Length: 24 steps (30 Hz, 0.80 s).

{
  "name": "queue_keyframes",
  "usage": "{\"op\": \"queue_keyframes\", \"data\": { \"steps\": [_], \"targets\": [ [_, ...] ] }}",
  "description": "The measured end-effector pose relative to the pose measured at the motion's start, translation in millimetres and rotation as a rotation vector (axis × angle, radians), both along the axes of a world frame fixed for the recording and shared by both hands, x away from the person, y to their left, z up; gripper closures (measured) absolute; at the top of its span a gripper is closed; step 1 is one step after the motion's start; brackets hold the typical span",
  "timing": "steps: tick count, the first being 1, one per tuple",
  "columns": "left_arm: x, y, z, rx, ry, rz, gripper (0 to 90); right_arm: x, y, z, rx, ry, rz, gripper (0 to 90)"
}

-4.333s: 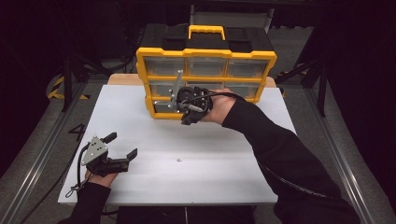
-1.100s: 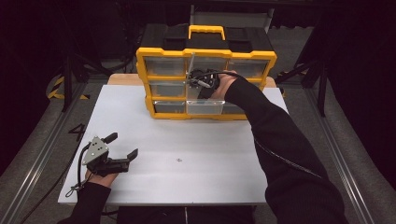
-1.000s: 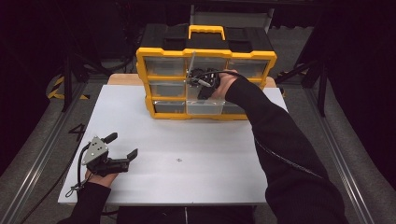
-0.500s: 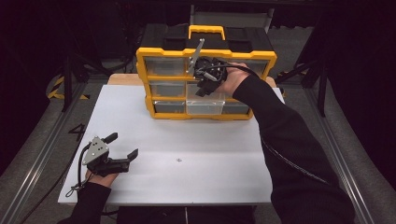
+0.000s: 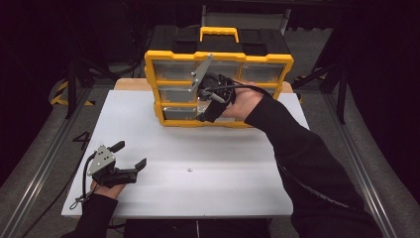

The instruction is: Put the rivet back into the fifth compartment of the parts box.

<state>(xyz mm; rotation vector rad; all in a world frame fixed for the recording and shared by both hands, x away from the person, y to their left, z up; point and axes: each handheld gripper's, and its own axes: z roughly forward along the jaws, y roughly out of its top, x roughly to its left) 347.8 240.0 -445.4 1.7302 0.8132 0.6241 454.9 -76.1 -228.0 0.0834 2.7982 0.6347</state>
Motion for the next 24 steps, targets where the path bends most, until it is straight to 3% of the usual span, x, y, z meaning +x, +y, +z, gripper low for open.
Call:
{"op": "queue_keyframes", "data": {
  "steps": [11, 13, 24],
  "targets": [
    [0.0, -0.1, 0.0, -0.001, 0.0, 0.001, 3.2, -19.2, 14.0, -43.1, -0.033, 0.062, 0.024, 21.7],
    [0.0, -0.1, 0.0, 0.0, 0.0, 0.0, 3.2, -19.9, 14.8, -46.0, -0.036, 0.067, 0.028, 21.6],
    [-0.2, 0.3, 0.3, -0.002, -0.001, 0.0, 3.2, -25.1, 25.6, -93.7, -0.102, 0.111, 0.022, 21.2]
  ]
}}
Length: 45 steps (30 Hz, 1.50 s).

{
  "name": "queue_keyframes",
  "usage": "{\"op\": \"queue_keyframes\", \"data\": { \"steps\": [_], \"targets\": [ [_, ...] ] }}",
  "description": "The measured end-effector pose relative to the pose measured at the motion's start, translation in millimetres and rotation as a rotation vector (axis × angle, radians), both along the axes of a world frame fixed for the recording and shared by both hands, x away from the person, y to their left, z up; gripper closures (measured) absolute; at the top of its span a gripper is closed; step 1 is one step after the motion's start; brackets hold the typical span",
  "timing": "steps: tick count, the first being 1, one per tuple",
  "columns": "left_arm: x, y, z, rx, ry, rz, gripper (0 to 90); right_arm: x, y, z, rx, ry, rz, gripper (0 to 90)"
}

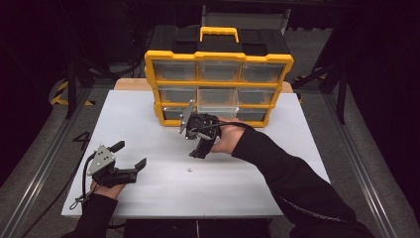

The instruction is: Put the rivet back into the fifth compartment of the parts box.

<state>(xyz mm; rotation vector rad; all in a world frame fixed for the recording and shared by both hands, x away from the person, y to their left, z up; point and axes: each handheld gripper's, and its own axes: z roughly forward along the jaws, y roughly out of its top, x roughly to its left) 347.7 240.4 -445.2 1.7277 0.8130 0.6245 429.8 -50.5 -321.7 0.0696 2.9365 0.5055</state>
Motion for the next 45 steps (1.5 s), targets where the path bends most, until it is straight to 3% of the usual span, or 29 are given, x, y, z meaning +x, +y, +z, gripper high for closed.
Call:
{"op": "queue_keyframes", "data": {
  "steps": [10, 26, 34, 38, 45],
  "targets": [
    [0.2, -0.2, -0.2, 0.001, 0.002, 0.0, 3.2, -5.2, 6.3, -36.1, -0.049, 0.019, 0.01, 21.2],
    [-0.3, 0.0, 0.1, -0.001, -0.002, 0.0, 3.2, -14.1, 20.8, -81.8, -0.118, 0.096, 0.034, 23.1],
    [-0.2, 0.0, 0.0, -0.001, -0.001, -0.001, 3.2, -13.2, 27.3, -94.9, -0.151, 0.115, 0.078, 35.9],
    [-0.1, 0.0, 0.0, 0.0, 0.001, -0.001, 3.2, -11.4, 30.9, -97.8, -0.169, 0.128, 0.09, 49.0],
    [-0.1, 0.0, 0.0, 0.001, 0.002, -0.001, 3.2, -8.8, 35.7, -99.6, -0.201, 0.11, 0.089, 69.3]
  ]
}}
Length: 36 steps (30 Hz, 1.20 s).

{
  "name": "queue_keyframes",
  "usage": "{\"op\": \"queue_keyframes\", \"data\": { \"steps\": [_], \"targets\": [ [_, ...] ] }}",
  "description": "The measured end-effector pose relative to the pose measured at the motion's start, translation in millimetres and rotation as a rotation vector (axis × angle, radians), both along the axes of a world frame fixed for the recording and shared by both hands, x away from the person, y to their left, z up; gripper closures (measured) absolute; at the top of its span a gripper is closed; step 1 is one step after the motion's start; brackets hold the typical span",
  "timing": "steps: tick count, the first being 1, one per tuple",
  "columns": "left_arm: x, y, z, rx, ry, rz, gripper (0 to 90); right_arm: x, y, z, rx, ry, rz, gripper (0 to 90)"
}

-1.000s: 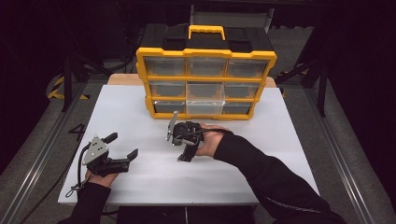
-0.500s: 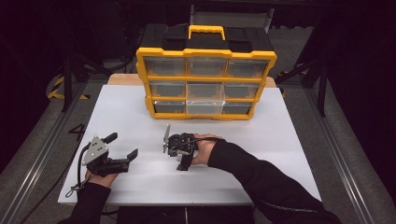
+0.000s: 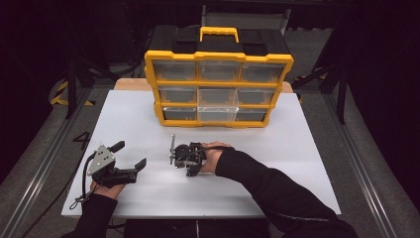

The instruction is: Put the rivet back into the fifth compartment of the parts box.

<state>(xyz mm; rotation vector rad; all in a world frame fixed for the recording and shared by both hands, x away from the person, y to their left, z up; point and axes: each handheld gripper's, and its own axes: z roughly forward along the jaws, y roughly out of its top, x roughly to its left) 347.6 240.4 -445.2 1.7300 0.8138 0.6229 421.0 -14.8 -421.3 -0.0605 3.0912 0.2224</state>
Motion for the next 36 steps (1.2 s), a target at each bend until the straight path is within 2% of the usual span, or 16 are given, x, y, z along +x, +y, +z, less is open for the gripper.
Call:
{"op": "queue_keyframes", "data": {
  "steps": [5, 11, 15, 21, 22, 28, 30, 36],
  "targets": [
    [-0.1, 0.1, 0.1, 0.0, 0.0, 0.0, 3.2, 1.5, 1.6, -1.5, -0.011, 0.004, 0.005, 80.9],
    [0.0, 0.0, 0.0, 0.0, 0.0, -0.001, 3.2, -1.2, 2.0, 4.0, -0.038, -0.018, 0.022, 81.0],
    [0.3, -0.3, -0.2, 0.001, 0.001, -0.001, 3.2, -4.2, 1.0, 14.9, -0.022, -0.012, 0.031, 80.9],
    [0.2, -0.8, -0.6, -0.004, 0.006, 0.002, 3.2, -6.6, 0.7, 40.8, -0.006, -0.018, 0.05, 80.9],
    [0.2, -0.8, -0.6, -0.004, 0.006, 0.002, 3.2, -6.6, 0.7, 40.8, -0.006, -0.018, 0.05, 80.9],
    [0.5, -0.5, -0.6, -0.002, 0.008, 0.001, 3.2, -5.8, -0.5, 77.3, 0.029, -0.04, 0.064, 80.9],
    [0.6, -0.4, -0.6, -0.002, 0.008, 0.001, 3.2, -4.4, -2.0, 91.3, 0.051, -0.056, 0.06, 80.9],
    [0.5, -0.4, -0.5, -0.001, 0.007, 0.001, 3.2, 0.9, -7.2, 125.2, 0.076, -0.094, 0.047, 80.9]
  ]
}}
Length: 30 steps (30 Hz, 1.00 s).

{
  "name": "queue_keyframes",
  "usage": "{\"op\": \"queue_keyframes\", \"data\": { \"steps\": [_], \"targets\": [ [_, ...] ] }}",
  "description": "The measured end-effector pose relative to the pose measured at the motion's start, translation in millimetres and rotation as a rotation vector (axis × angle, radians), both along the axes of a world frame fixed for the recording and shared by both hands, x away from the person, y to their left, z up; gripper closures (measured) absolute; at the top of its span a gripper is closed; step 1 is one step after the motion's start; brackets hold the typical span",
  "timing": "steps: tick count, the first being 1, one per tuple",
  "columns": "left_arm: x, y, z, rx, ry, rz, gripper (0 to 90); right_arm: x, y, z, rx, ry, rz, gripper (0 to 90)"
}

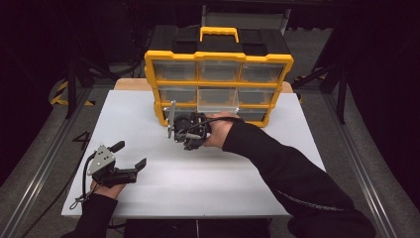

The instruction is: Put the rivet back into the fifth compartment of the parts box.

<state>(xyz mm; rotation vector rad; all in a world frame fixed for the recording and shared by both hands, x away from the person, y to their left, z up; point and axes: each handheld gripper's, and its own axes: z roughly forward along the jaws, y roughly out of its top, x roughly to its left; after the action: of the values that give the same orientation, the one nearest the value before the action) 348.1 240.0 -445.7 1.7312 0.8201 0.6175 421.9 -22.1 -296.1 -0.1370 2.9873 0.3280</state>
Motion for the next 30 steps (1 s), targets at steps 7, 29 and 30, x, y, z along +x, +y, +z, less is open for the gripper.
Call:
{"op": "queue_keyframes", "data": {
  "steps": [7, 29, 30],
  "targets": [
    [0.2, -0.1, -0.2, 0.002, -0.001, -0.002, 3.2, 14.6, -7.3, 30.0, 0.028, -0.026, -0.035, 80.9],
    [0.8, -0.5, -0.8, -0.002, 0.001, 0.0, 3.1, 77.8, -40.4, 73.3, 0.081, -0.106, -0.208, 80.9],
    [0.9, -0.8, -1.0, -0.002, 0.002, 0.0, 3.1, 81.0, -41.8, 73.3, 0.083, -0.11, -0.218, 80.9]
  ]
}}
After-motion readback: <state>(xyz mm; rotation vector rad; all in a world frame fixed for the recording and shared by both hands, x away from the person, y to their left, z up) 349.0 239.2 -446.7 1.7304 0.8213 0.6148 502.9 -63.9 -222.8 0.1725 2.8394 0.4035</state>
